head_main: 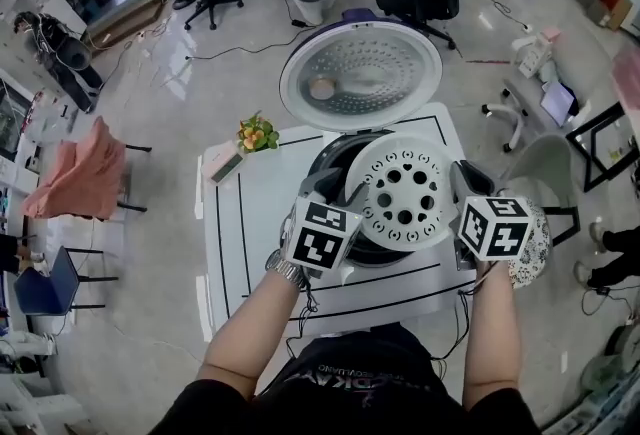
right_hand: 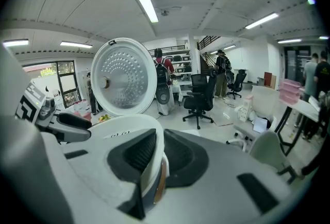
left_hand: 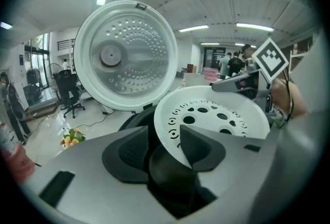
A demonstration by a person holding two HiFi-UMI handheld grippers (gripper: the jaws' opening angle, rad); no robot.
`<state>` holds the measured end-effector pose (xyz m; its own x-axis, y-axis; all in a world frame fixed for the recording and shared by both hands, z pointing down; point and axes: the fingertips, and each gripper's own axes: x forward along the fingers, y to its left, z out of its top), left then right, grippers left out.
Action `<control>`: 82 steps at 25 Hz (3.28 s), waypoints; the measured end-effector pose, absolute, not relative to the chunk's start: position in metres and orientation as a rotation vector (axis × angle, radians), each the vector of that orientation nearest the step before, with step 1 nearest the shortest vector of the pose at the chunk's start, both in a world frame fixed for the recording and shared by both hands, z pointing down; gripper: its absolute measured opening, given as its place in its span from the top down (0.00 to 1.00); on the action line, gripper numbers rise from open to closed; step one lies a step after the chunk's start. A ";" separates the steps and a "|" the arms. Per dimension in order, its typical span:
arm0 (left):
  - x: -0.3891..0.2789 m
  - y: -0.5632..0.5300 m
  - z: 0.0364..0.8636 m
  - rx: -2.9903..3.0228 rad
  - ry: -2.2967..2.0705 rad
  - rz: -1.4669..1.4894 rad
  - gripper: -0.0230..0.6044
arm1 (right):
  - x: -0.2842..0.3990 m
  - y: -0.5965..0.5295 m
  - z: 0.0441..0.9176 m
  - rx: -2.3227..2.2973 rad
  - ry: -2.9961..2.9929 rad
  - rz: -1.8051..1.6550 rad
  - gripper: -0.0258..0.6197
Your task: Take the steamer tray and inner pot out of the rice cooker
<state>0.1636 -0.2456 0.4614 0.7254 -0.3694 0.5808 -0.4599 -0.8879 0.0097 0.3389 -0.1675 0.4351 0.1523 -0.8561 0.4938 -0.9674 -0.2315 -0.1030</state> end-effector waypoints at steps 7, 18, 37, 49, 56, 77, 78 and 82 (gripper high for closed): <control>0.172 -0.242 0.464 2.727 -0.621 0.902 0.66 | 0.345 -0.161 0.440 2.203 -1.803 0.678 0.88; 0.174 -0.240 0.466 2.672 -0.532 0.966 0.72 | 0.342 -0.161 0.439 2.205 -1.859 0.671 0.88; 0.182 -0.242 0.460 2.648 -0.629 0.892 0.77 | 0.344 -0.155 0.451 2.051 -1.813 0.792 0.87; 0.191 -0.243 0.461 2.635 -0.651 0.865 0.78 | 0.351 -0.156 0.454 2.009 -1.871 0.904 0.86; 0.188 -0.241 0.450 2.629 -0.709 0.768 0.81 | 0.351 -0.154 0.452 2.034 -1.895 0.896 0.87; 0.026 -0.271 0.395 2.564 -1.105 0.588 0.83 | 0.207 -0.228 0.392 1.803 -2.148 0.671 0.87; 0.012 -0.272 0.393 2.552 -1.137 0.580 0.83 | 0.194 -0.233 0.390 1.780 -2.165 0.657 0.87; -0.047 -0.280 0.386 2.512 -1.237 0.559 0.83 | 0.137 -0.252 0.381 1.710 -2.212 0.603 0.87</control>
<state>-0.0465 -0.2799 0.3864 0.5569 -0.6917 0.4599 -0.8023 -0.5912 0.0823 0.1369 -0.2522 0.3808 -0.2600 -0.8479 0.4620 -0.9651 0.2120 -0.1538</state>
